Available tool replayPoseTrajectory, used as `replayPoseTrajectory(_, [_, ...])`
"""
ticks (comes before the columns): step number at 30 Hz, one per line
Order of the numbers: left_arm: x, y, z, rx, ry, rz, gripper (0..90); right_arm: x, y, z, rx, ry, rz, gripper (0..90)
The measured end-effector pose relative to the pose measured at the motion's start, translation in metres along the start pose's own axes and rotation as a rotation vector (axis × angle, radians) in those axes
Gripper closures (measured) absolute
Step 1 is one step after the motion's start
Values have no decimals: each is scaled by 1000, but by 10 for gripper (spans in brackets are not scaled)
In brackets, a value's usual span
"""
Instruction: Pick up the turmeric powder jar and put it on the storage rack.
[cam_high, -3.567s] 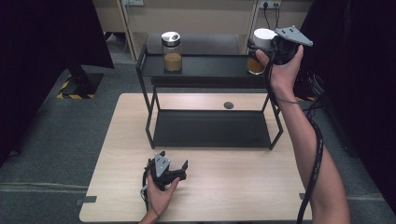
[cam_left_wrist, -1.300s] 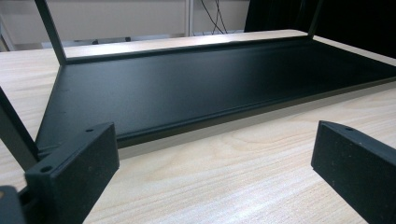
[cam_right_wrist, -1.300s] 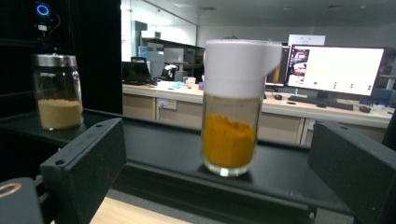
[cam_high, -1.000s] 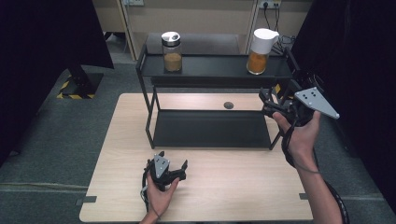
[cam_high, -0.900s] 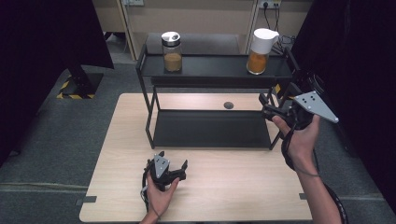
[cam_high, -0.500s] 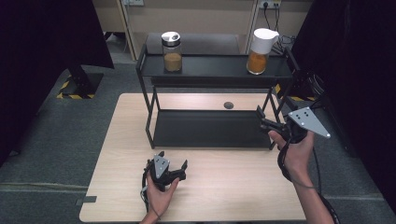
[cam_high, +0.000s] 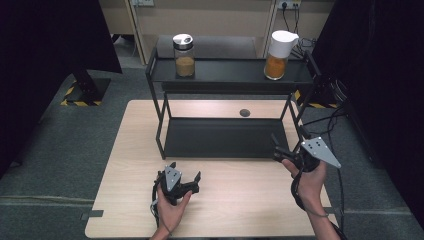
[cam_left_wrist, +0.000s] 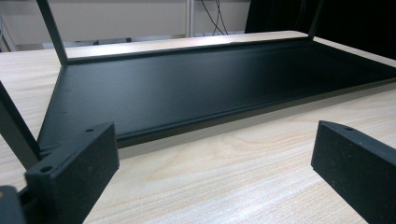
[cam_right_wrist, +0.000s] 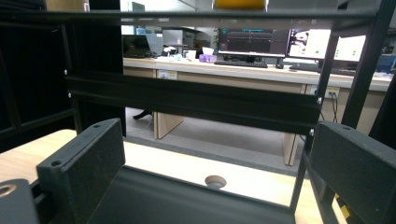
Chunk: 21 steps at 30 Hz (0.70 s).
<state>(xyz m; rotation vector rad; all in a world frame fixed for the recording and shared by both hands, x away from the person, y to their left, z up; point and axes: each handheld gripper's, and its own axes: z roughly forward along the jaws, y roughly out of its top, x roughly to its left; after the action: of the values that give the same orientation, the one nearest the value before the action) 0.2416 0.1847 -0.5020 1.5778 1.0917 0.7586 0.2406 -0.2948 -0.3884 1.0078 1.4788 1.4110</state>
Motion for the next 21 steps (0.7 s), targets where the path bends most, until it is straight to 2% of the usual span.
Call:
replayPoseTrajectory(10, [0, 0, 0, 0, 0, 5, 0, 6, -31, -14, 29, 12, -17, 33])
replayPoseTrajectory(21, [-1, -1, -2, -3, 0, 11, 0, 15, -77, -27, 116, 16, -16, 33])
